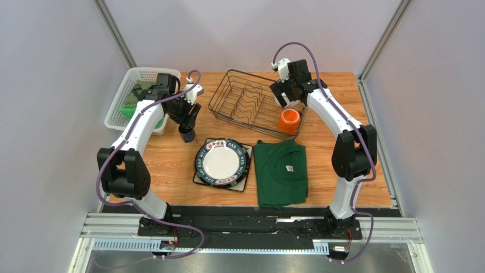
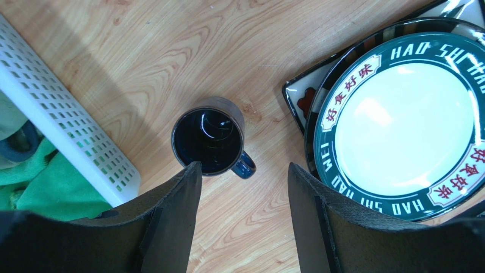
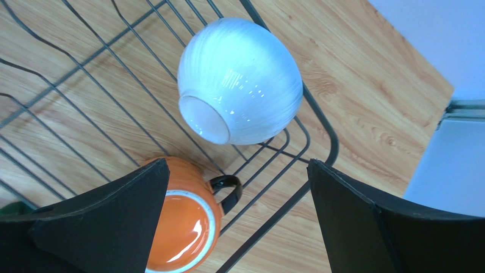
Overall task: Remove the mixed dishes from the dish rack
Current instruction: Pick up the bowl from the dish rack.
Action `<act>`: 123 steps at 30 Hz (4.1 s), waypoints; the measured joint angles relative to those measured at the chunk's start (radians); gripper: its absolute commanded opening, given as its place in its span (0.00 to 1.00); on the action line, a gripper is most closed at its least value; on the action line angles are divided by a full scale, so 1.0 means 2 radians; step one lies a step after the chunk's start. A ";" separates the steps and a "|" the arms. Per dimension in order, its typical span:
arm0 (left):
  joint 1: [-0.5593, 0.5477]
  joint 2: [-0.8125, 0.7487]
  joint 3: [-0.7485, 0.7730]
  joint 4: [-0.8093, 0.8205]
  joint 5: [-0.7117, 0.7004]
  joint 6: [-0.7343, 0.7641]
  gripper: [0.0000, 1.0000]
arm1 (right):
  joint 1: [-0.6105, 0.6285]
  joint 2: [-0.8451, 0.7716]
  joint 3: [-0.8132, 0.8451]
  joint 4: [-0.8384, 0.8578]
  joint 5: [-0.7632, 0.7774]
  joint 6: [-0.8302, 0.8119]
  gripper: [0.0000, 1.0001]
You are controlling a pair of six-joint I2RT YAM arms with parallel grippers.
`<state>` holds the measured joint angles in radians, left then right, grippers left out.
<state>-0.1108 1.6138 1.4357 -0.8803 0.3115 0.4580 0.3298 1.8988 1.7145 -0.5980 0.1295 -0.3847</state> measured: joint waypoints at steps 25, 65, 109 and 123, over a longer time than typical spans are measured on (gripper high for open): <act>0.000 -0.019 -0.001 -0.019 0.010 0.001 0.65 | -0.030 0.097 0.086 -0.019 -0.053 -0.150 1.00; 0.000 0.032 0.048 -0.044 0.014 0.003 0.65 | -0.059 0.153 0.145 -0.056 -0.164 -0.218 0.96; 0.000 0.039 0.048 -0.044 0.023 0.009 0.65 | -0.048 0.123 0.108 -0.014 -0.172 -0.204 0.78; 0.000 0.039 0.048 -0.044 0.028 0.010 0.65 | -0.041 0.110 0.082 0.006 -0.168 -0.204 0.75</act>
<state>-0.1108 1.6924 1.5311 -0.9680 0.3683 0.4774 0.2481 2.1193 1.8786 -0.5854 -0.2070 -0.7929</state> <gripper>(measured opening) 0.651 0.765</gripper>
